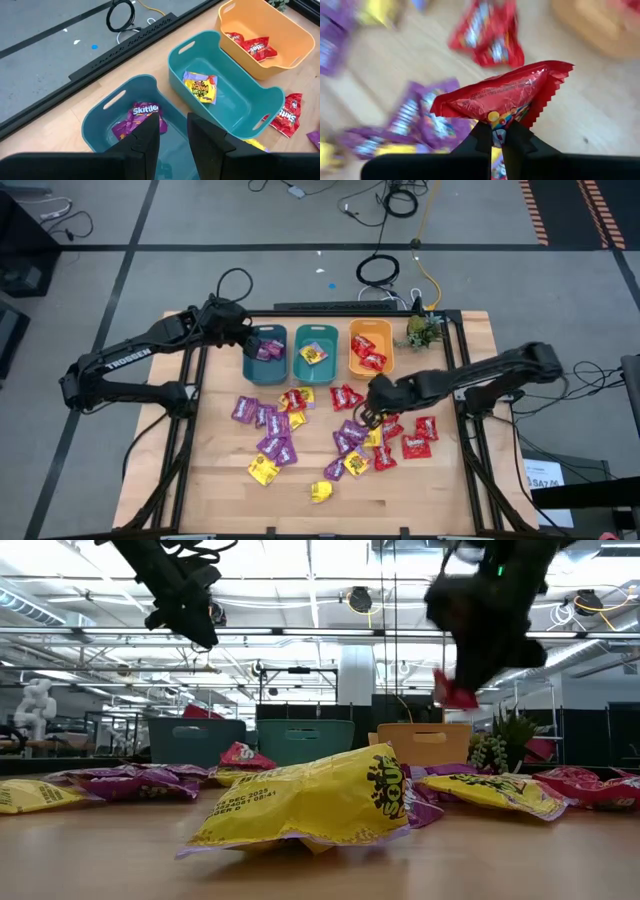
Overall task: Sort candy
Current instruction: Put the red candy into the yellow bin
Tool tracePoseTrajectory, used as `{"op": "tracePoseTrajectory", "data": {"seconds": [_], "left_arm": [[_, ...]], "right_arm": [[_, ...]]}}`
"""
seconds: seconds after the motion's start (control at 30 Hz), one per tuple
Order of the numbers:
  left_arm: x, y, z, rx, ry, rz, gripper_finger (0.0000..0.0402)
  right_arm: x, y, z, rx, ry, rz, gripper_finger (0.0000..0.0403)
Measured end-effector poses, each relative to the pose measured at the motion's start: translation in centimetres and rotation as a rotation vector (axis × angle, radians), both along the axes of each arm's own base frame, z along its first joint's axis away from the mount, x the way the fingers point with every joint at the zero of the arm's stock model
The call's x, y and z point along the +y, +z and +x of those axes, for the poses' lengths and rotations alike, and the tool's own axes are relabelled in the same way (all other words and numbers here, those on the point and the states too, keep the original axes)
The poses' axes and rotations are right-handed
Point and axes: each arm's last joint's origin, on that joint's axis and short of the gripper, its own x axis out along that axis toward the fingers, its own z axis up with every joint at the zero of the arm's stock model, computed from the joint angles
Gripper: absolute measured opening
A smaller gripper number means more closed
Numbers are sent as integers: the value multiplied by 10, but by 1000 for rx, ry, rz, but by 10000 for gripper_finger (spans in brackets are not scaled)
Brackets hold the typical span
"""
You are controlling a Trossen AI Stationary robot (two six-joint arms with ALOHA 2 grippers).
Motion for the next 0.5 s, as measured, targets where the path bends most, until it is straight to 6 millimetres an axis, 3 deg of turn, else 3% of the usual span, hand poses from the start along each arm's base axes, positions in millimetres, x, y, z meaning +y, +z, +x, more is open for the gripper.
{"op": "tracePoseTrajectory", "data": {"seconds": [0.23,0.5], "left_arm": [[0,0,0,0,0,-1,109],[0,0,0,3,0,-1,109]], "right_arm": [[-28,42,-22,-180,-137,-190,7],[-78,50,-22,-213,-228,-287,7]]}}
